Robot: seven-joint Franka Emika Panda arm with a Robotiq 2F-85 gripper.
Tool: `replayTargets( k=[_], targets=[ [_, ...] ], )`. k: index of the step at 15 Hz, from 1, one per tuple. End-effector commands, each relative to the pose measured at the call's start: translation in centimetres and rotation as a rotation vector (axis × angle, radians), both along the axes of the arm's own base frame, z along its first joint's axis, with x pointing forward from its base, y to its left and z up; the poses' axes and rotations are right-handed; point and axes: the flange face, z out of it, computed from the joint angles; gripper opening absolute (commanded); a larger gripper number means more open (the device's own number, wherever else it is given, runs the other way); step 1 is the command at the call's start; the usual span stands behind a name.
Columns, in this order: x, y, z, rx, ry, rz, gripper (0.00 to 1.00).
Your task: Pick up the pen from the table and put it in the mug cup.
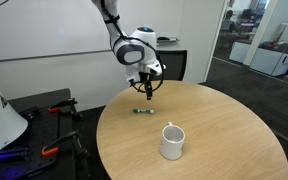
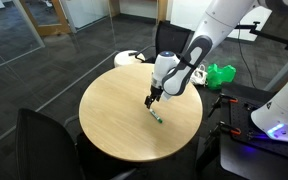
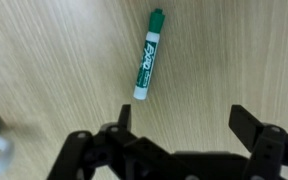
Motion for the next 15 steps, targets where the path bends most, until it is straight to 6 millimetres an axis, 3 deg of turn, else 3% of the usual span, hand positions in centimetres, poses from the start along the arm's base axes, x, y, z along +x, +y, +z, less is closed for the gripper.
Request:
replayTargets(
  k=[1, 3, 9, 15],
  targets=[
    [0.2, 0.2, -0.9, 0.004, 0.015, 0.002, 1.00],
    [0.1, 0.4, -1.9, 0.005, 0.028, 0.004, 1.00],
    [0.0, 0.3, -2.1, -0.012, 0.032, -0.036, 1.00],
    [-0.3, 2.0, -3.8, -0.040, 0.043, -0.070, 1.00]
  ],
)
